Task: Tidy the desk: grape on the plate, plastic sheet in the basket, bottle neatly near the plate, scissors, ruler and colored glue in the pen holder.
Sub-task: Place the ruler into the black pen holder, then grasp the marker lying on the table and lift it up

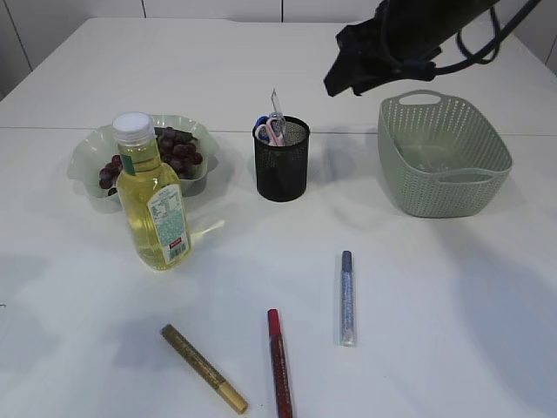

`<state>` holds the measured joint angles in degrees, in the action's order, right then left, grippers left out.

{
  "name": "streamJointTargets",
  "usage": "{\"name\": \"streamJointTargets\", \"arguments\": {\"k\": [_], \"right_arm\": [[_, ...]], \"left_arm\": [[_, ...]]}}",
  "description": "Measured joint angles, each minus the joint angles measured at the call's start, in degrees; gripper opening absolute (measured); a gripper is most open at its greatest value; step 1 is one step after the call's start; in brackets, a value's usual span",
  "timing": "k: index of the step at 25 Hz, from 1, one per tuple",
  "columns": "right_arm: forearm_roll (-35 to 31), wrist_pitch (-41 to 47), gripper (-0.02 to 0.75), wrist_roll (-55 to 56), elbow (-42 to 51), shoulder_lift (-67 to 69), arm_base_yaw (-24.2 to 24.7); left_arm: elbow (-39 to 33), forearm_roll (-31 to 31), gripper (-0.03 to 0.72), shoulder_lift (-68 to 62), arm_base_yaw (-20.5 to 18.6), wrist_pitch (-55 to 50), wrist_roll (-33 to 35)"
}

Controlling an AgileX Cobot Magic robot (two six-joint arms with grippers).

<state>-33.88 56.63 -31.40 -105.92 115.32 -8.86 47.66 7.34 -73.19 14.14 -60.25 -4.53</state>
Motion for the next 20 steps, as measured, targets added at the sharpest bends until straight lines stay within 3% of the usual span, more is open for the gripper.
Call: {"name": "streamJointTargets", "arguments": {"k": [3,7,13,20], "right_arm": [[10.50,7.81,0.385,11.27,0.00,-3.21,-0.84],[18.60,13.07,0.384,20.12,1.97,-6.54,-4.18],[23.86,13.67,0.384,31.00,11.67,-9.10,-11.70],[24.62,6.82,0.384,44.42,25.36,-9.10,-15.27]], "left_arm": [[0.00,0.00,0.308,0.00,0.00,-0.41,0.00],[0.00,0.00,0.308,0.00,0.00,-0.41,0.00],[0.00,0.00,0.308,0.00,0.00,-0.41,0.00],[0.00,0.00,0.308,0.00,0.00,-0.41,0.00]]}}
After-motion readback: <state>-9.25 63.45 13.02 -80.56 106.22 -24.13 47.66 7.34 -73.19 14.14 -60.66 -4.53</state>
